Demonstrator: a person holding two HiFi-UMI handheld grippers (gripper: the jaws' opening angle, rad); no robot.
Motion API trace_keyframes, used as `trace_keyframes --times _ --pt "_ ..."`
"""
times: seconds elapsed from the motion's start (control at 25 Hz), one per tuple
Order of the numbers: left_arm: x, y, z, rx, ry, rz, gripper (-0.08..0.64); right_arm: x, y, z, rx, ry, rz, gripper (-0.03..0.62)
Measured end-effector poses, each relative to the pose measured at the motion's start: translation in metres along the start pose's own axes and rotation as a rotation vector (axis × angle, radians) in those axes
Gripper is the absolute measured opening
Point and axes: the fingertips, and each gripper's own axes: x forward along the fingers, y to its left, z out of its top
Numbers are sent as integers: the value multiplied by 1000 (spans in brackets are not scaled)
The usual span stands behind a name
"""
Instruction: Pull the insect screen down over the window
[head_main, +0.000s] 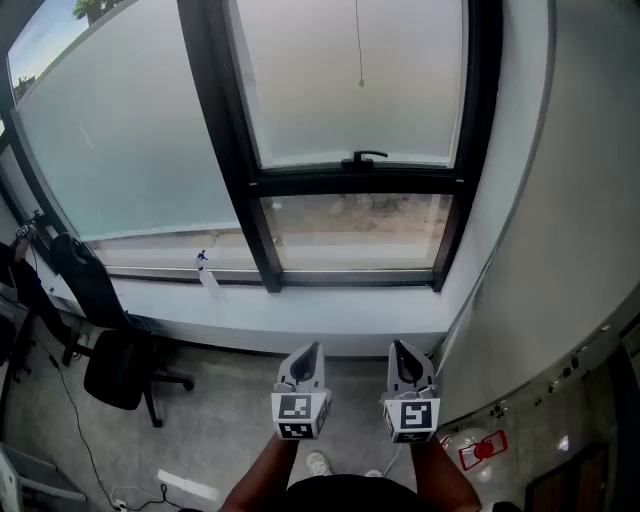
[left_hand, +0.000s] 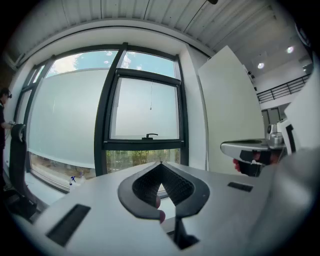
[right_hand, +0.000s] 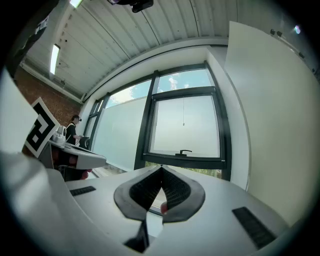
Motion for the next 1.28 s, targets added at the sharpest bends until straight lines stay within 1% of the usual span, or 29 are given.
trace_keyframes --times 0.16,0.44,0.68,0.88,1.08,1.28 --pt "9 16 -4 31 -4 0 3 17 9 2 5 -5 -1 3" --pt "13 13 -9 4 4 -22 3 19 10 -2 -1 8 -2 3" --pt "16 14 -7 8 -4 -29 3 23 9 -7 16 31 0 3" --pt "17 25 -4 -23 -10 -26 3 30 15 -6 19 49 3 3" --pt "24 39 -7 -19 -7 -27 3 47 26 -12 32 86 25 3" --pt "31 52 -5 -18 3 -49 3 60 32 -16 11 108 -13 3"
